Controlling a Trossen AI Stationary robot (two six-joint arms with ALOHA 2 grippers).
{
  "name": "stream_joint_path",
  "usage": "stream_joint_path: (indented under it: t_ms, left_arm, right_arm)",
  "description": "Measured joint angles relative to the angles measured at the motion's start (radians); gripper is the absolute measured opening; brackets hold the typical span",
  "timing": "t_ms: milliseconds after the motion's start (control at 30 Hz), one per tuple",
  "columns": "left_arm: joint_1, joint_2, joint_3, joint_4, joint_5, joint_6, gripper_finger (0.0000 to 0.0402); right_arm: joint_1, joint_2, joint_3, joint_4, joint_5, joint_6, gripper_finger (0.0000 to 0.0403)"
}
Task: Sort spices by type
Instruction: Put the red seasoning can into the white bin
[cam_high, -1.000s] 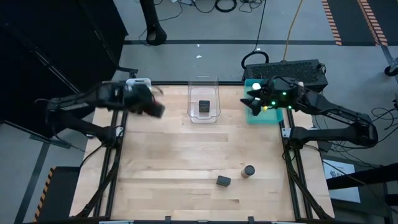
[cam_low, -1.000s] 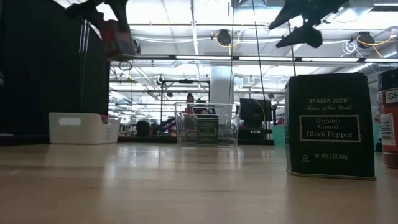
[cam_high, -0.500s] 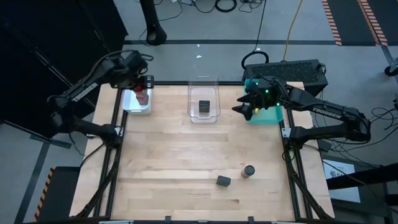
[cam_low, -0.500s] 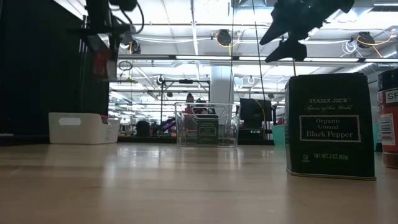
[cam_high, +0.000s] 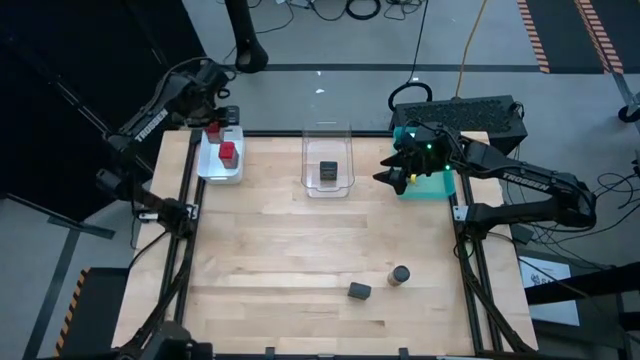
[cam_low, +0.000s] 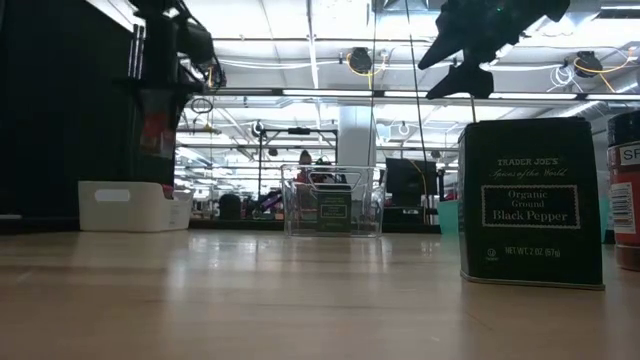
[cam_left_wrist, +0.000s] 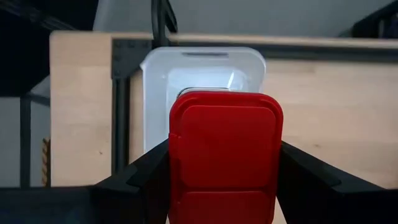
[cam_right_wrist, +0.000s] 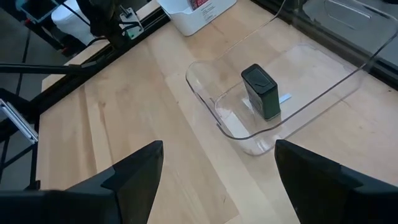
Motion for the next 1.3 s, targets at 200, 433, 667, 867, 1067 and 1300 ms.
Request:
stream_joint_path:
  t_ms: [200,433,667,867,1067,1300]
  left_arm:
    - [0.005,0.057,-0.001,-0.02,-0.02,-0.039,0.0224]
    - [0.001,0.106,-0.001,-0.011,-0.105,-0.09,0.0224]
    - [-0.024,0.164,-0.001,-0.044,-0.201,-0.157,0.0224]
    - [-0.025,0.174,-0.046,-0.043,-0.187,-0.153,0.0224]
    - [-0.025,0.173,-0.073,-0.01,-0.134,-0.123,0.0224]
    - [-0.032,0.172,-0.093,0.017,-0.072,-0.078,0.0224]
  right_arm:
    - [0.0,0.0,0.0,0.0,0.001,0.024,0.0293]
    - [0.0,0.0,0.0,0.001,0.004,0.028,0.0293]
    - [0.0,0.0,0.0,0.0,0.007,0.028,0.0293]
    - [0.0,0.0,0.0,0.001,0.034,0.024,0.0293]
    - [0.0,0.0,0.0,0.001,0.043,0.019,0.0293]
    - [0.0,0.0,0.0,0.001,0.058,0.018,0.0293]
